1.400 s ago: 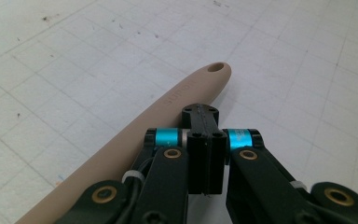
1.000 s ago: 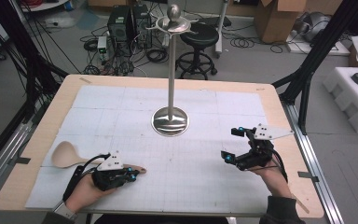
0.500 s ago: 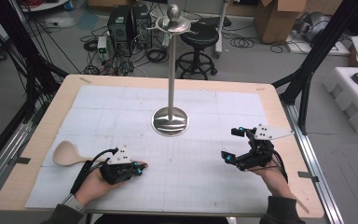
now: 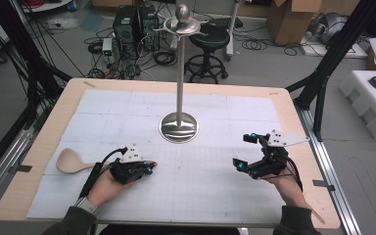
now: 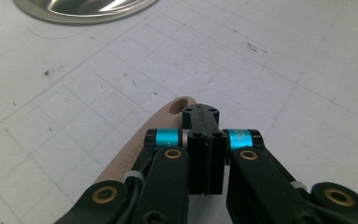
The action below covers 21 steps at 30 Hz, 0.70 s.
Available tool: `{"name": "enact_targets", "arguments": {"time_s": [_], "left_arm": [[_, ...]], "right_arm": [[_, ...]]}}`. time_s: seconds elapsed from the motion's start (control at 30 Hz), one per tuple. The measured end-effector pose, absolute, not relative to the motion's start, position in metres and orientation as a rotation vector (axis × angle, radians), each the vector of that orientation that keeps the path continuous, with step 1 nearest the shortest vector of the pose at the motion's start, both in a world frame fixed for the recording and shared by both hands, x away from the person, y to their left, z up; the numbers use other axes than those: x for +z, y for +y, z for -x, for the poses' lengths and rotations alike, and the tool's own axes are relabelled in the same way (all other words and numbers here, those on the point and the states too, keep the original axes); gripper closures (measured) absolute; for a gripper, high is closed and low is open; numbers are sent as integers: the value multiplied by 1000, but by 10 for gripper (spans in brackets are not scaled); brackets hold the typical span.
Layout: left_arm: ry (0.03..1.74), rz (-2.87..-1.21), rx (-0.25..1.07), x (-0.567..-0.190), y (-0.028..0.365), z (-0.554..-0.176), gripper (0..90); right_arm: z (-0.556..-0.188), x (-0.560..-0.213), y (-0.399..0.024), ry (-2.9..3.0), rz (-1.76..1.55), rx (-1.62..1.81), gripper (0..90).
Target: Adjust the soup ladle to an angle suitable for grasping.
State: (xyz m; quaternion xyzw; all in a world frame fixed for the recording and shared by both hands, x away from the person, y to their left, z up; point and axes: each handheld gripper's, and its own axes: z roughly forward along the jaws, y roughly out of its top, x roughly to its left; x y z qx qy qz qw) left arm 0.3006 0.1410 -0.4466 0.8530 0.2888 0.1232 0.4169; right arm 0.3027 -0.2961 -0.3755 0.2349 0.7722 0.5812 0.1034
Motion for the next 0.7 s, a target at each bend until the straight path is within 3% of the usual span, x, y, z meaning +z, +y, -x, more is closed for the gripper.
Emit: {"name": "enact_targets", "arguments": {"time_s": [0.7], "left_arm": [[798,-2104,339,-447,139,-332,900]], "right_arm": [[-304,-376,-297,2277,-688,1718,4]]}}
